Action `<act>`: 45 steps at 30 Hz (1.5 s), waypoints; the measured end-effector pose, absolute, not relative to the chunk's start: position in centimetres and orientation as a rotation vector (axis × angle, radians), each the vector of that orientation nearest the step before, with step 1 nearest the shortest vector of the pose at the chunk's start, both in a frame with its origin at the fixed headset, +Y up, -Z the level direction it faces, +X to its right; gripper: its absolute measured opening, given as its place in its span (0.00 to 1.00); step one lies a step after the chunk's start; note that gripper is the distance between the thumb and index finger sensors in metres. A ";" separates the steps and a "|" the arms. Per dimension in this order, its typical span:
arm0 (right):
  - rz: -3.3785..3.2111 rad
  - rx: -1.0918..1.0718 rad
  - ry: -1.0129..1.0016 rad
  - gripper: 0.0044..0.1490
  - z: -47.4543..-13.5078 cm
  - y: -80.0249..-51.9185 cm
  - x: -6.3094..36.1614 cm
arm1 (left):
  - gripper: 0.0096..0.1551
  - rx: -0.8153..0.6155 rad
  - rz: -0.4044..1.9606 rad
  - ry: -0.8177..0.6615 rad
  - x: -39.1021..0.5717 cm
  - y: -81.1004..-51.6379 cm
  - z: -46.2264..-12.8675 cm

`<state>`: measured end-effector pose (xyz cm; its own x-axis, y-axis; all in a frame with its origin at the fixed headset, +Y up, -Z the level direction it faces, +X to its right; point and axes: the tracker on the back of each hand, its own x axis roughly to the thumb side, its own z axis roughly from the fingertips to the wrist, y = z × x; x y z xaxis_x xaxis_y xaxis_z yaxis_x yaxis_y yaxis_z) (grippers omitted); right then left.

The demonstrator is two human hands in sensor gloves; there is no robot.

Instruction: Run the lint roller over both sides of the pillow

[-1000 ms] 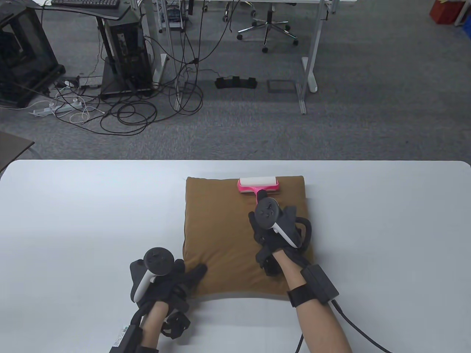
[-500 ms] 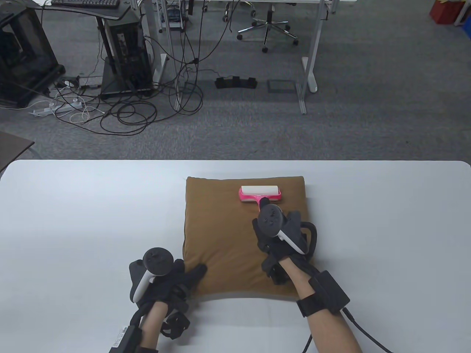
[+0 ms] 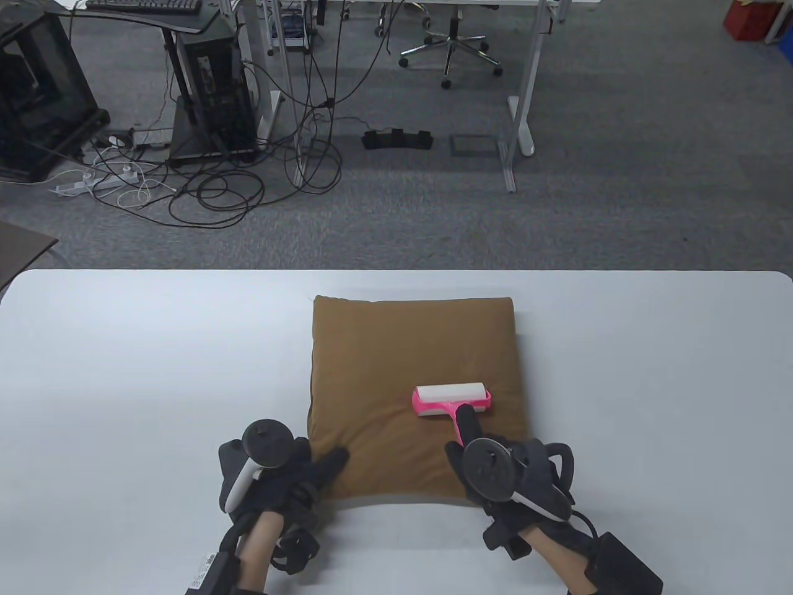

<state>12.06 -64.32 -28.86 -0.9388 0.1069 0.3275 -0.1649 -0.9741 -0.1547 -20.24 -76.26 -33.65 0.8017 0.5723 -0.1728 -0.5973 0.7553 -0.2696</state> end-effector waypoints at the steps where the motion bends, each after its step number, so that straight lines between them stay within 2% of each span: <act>1: 2.954 0.488 -0.272 0.37 -28.5 -64.2 12.1 | 0.62 -0.321 0.635 0.081 -20.2 -76.3 -33.6; 7: 2.868 0.449 -0.251 0.38 -27.7 -63.9 12.8 | 0.62 -0.278 0.605 0.103 -20.4 -75.5 -33.1; 10: 2.793 0.371 -0.295 0.41 -27.8 -63.4 13.3 | 0.61 -0.248 0.684 0.098 -20.7 -74.1 -32.4; 14: 2.734 0.343 -0.434 0.41 -27.7 -62.7 13.4 | 0.55 -0.013 0.716 0.019 -20.2 -71.1 -30.8; 17: 2.638 0.381 -0.519 0.40 -27.5 -62.2 12.5 | 0.48 0.099 0.840 -0.137 -18.4 -68.8 -29.2; 23: 2.497 0.513 -0.482 0.38 -27.3 -61.7 9.4 | 0.36 -0.121 1.270 -0.393 -14.6 -69.6 -28.6; 27: 2.469 0.608 -0.473 0.37 -26.9 -62.1 7.0 | 0.38 -0.158 1.391 -0.378 -14.4 -70.7 -28.7; 33: 2.471 0.731 -0.508 0.35 -26.2 -63.1 4.6 | 0.38 -0.091 1.442 -0.290 -15.8 -70.8 -28.8; 37: 2.476 0.782 -0.486 0.34 -25.8 -63.7 3.8 | 0.40 -0.100 1.472 -0.250 -16.1 -71.0 -28.9; 41: 2.489 0.793 -0.469 0.40 -25.5 -64.3 3.6 | 0.45 -0.110 1.467 -0.254 -16.0 -71.0 -28.9; 45: 2.472 0.784 -0.389 0.43 -25.7 -65.0 3.8 | 0.44 -0.079 1.404 -0.245 -16.0 -71.1 -29.0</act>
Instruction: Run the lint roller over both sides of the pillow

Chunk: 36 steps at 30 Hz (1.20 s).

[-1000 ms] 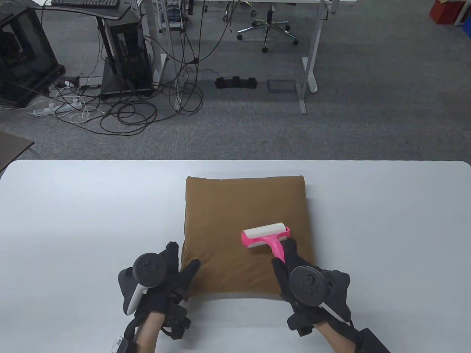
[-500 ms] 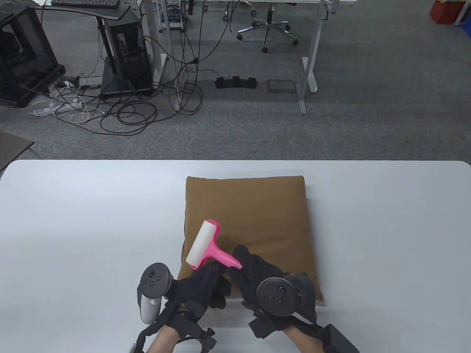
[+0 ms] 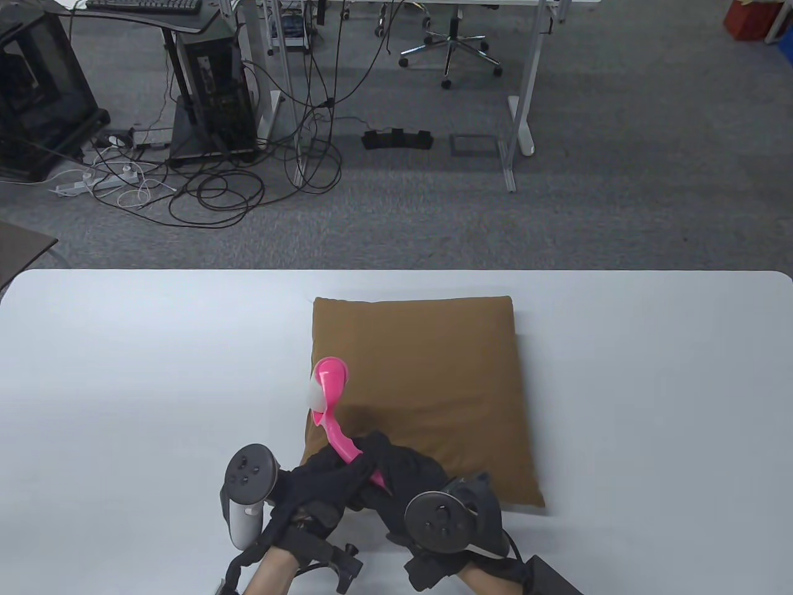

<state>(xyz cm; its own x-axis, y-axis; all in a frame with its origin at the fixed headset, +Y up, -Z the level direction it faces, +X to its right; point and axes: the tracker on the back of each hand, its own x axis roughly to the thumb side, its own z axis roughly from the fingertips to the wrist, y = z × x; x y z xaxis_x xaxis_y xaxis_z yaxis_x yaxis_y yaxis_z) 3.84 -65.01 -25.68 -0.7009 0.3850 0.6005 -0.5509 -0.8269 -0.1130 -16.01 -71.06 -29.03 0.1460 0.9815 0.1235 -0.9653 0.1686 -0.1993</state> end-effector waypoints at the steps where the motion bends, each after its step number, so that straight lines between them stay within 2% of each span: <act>1: 2.464 0.789 -0.373 0.44 -25.8 -65.2 3.9 | 0.43 -0.091 1.410 -0.243 -15.9 -71.2 -29.0; 5: 2.471 0.803 -0.310 0.48 -26.0 -65.8 4.6 | 0.40 -0.113 1.425 -0.236 -16.0 -71.5 -29.2; 7: 2.539 0.741 -0.374 0.49 -26.6 -65.9 5.9 | 0.41 -0.072 1.377 -0.231 -16.3 -71.3 -29.3; 9: 2.645 0.606 -0.491 0.46 -27.7 -66.4 8.1 | 0.42 -0.031 1.322 -0.223 -16.8 -70.9 -29.3; 11: 2.754 0.426 -0.501 0.44 -29.1 -67.2 10.6 | 0.43 0.017 1.257 -0.216 -17.1 -70.6 -29.4; 14: 2.814 0.199 -0.384 0.46 -30.6 -68.9 13.6 | 0.44 0.083 1.155 -0.214 -17.5 -70.2 -29.4; 17: 2.787 -0.023 -0.175 0.51 -32.2 -71.1 16.3 | 0.44 0.151 1.044 -0.215 -17.8 -69.4 -29.4; 22: 2.736 -0.084 0.009 0.52 -33.4 -73.5 17.9 | 0.45 0.289 0.842 -0.179 -19.0 -67.1 -29.3; 26: 2.732 -0.100 0.036 0.51 -33.5 -73.6 17.9 | 0.45 0.249 0.720 -0.163 -20.0 -65.3 -28.8; 29: 2.738 -0.105 0.039 0.51 -33.5 -73.7 17.8 | 0.45 0.296 0.648 -0.179 -20.7 -64.6 -27.9; 36: 2.725 -0.115 0.076 0.51 -33.6 -74.0 17.8 | 0.45 0.205 0.540 -0.212 -22.3 -65.7 -25.2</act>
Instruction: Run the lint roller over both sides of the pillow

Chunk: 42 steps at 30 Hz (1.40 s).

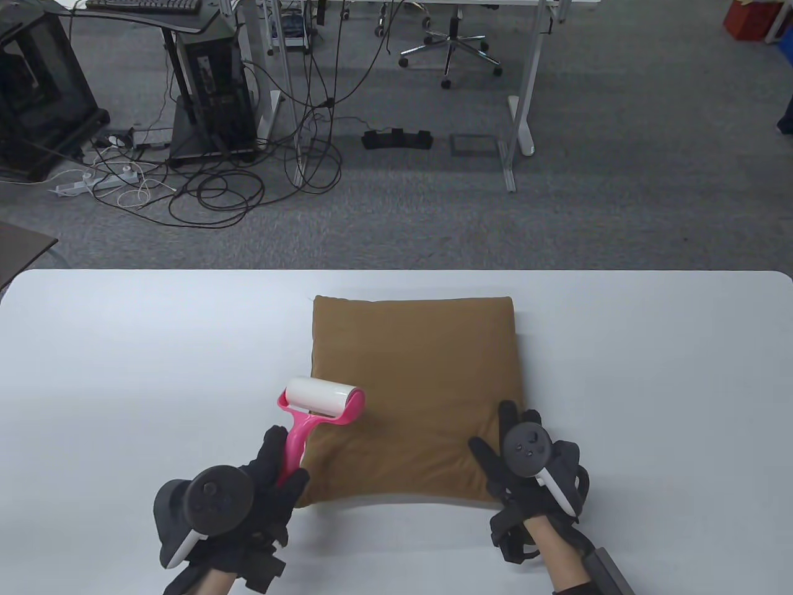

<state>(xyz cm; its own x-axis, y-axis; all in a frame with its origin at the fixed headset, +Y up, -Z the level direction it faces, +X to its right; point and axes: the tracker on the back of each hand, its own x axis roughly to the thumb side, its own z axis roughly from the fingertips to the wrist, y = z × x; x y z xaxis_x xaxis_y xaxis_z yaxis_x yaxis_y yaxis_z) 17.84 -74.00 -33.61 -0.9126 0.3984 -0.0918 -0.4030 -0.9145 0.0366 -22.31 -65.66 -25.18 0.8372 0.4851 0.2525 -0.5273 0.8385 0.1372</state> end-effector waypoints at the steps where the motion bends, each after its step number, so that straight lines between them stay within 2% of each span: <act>1: 2.727 -0.114 0.078 0.51 -33.6 -74.0 17.8 | 0.45 0.186 0.526 -0.216 -22.3 -66.0 -24.9; 9: 2.726 -0.113 0.087 0.51 -33.7 -74.1 17.7 | 0.43 0.094 0.487 -0.232 -20.7 -67.9 -26.1; 23: 2.720 -0.107 0.096 0.50 -33.6 -74.0 17.7 | 0.39 0.076 0.276 -0.182 -16.6 -67.2 -31.8; 28: 2.716 -0.106 0.103 0.51 -33.7 -74.0 17.7 | 0.38 0.052 0.170 -0.109 -15.3 -66.6 -34.4; 34: 2.693 -0.108 0.136 0.51 -33.9 -73.9 18.0 | 0.38 -0.022 0.236 0.021 -15.0 -66.6 -36.9; 42: 2.688 -0.110 0.147 0.50 -34.0 -73.9 18.1 | 0.46 -0.153 0.265 0.089 -15.1 -68.5 -38.8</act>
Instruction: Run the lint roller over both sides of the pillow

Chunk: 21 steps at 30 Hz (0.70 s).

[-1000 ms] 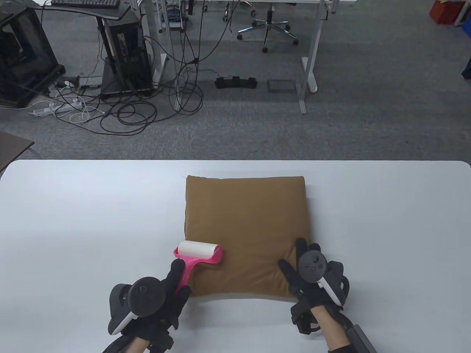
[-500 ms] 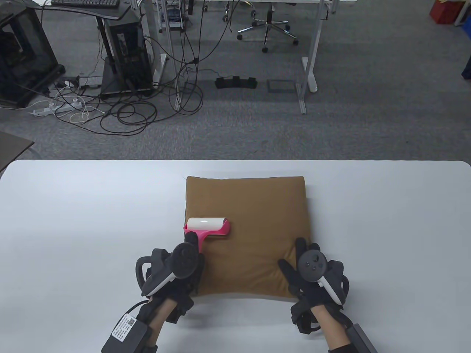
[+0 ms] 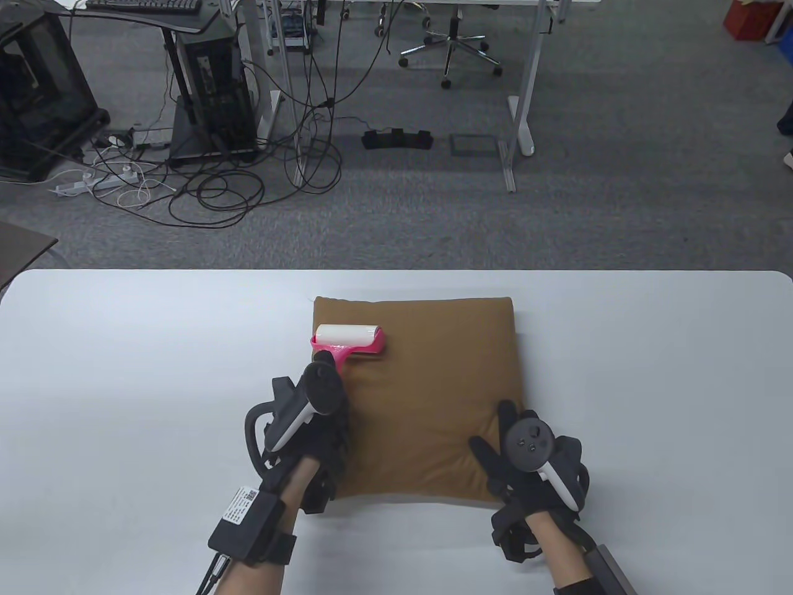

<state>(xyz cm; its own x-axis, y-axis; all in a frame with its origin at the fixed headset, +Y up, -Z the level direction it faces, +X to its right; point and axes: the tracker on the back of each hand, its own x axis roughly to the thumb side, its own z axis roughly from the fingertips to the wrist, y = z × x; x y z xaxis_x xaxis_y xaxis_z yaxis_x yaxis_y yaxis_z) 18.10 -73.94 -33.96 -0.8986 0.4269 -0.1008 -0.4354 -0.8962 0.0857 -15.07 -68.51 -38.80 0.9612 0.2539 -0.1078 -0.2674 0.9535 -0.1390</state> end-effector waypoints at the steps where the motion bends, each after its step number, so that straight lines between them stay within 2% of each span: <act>1: 2.687 -0.110 0.147 0.51 -34.0 -73.9 18.1 | 0.46 -0.154 0.263 0.092 -15.1 -68.7 -38.9; 11: 2.693 -0.109 0.148 0.50 -34.0 -74.0 18.1 | 0.46 -0.103 0.275 0.021 -16.2 -68.9 -38.3; 21: 2.691 -0.108 0.149 0.50 -34.0 -74.0 18.1 | 0.45 0.052 0.323 -0.112 -18.0 -68.7 -34.3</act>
<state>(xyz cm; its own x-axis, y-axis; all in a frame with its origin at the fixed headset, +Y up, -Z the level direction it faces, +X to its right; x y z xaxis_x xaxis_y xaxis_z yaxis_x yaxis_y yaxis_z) 18.06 -74.03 -34.00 -0.8998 0.4248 -0.0997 -0.4332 -0.8970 0.0880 -17.97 -68.74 -34.35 0.9420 0.3139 0.1184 -0.3197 0.9470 0.0328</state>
